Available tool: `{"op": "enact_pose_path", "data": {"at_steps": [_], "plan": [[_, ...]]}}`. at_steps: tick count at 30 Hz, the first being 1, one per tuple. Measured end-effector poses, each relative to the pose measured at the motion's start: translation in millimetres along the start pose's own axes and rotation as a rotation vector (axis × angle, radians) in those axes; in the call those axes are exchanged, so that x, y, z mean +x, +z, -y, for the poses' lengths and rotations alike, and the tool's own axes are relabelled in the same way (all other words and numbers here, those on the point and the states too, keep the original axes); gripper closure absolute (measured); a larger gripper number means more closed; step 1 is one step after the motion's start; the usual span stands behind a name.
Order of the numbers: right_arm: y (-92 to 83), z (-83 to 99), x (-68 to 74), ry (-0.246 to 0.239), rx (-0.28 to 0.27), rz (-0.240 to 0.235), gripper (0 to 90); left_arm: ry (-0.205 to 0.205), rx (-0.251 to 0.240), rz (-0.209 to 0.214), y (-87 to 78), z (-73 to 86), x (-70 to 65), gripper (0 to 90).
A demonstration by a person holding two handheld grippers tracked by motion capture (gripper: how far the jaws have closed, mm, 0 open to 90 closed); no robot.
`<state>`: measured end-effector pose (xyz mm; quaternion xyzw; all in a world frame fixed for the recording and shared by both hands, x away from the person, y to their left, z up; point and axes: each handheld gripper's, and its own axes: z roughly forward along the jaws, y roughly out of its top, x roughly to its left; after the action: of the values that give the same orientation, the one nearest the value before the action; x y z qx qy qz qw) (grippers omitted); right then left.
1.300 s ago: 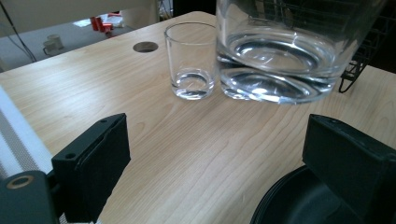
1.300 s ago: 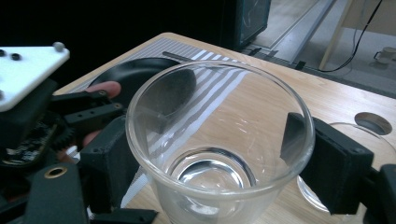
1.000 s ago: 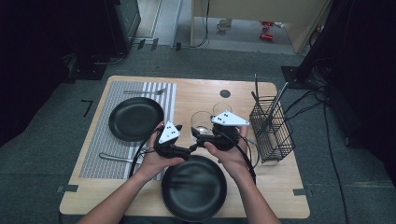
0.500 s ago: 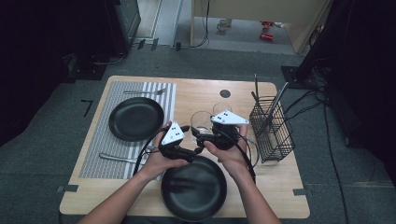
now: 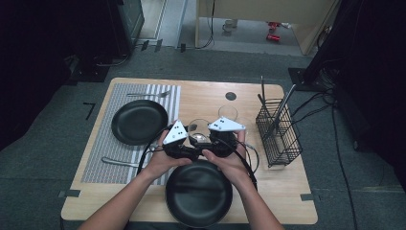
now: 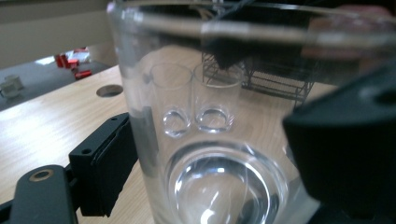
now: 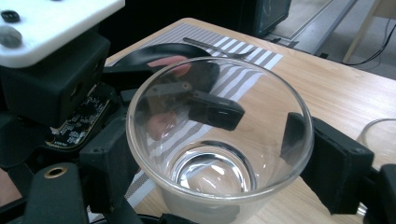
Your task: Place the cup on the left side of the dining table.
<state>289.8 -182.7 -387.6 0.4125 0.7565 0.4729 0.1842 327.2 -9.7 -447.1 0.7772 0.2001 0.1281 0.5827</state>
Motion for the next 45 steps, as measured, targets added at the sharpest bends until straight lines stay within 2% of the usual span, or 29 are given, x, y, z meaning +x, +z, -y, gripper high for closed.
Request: {"op": "enact_pose_path", "data": {"at_steps": [3, 5, 12, 16, 17, 19, 21, 22, 26, 29, 35, 38, 45], "plan": [[1.6, 0.9, 2.0, 0.000, 0.003, -0.017, 19.1, 0.021, -0.031, 0.029, -2.2, 1.7, 0.3, 21.1], [1.7, 0.9, 1.2, 0.009, -0.001, -0.026, 19.1, 0.025, -0.046, 0.042, -2.9, 2.5, 2.0, 21.3], [2.7, 2.0, 2.3, 0.002, 0.008, -0.026, 19.1, -0.003, -0.040, 0.070, -1.8, 4.0, 3.1, 21.2], [0.8, 3.6, 2.8, 0.009, -0.006, -0.053, 18.9, 0.006, -0.055, 0.075, -7.4, 4.1, 1.8, 21.8], [-1.5, 3.5, 3.2, -0.003, -0.024, -0.076, 18.6, 0.002, -0.067, 0.078, -11.1, 3.1, 0.8, 21.8], [-3.2, 3.5, 3.5, -0.007, -0.036, -0.086, 18.3, 0.003, -0.068, 0.078, -12.5, 2.2, 0.3, 21.8], [-10.7, 3.2, 3.6, -0.024, -0.078, -0.079, 13.6, 0.010, -0.061, 0.075, -15.5, 1.3, -1.1, 21.9], [-10.7, 3.2, 3.6, -0.024, -0.078, -0.079, 13.6, 0.010, -0.061, 0.075, -15.5, 1.3, -1.1, 21.9], [-23.0, 3.6, -2.0, 0.011, -0.117, -0.099, 12.6, -0.002, -0.058, 0.062, -18.4, 3.2, 1.0, 21.9], [-36.4, 5.6, -10.0, 0.043, -0.152, -0.089, 12.6, -0.013, -0.053, 0.053, -20.3, 5.8, 4.2, 21.9], [-55.6, 14.4, -22.6, 0.062, -0.178, -0.057, 12.6, -0.036, -0.047, 0.037, -24.0, 11.1, 6.8, 21.9], [-59.8, 20.4, -27.1, 0.076, -0.177, -0.047, 12.6, -0.040, -0.047, 0.029, -27.4, 11.9, 8.9, 21.9], [-68.2, 50.6, -43.8, 0.111, -0.131, 0.026, 12.6, -0.058, -0.041, -0.003, -38.5, 14.7, 14.6, 21.9]]}}
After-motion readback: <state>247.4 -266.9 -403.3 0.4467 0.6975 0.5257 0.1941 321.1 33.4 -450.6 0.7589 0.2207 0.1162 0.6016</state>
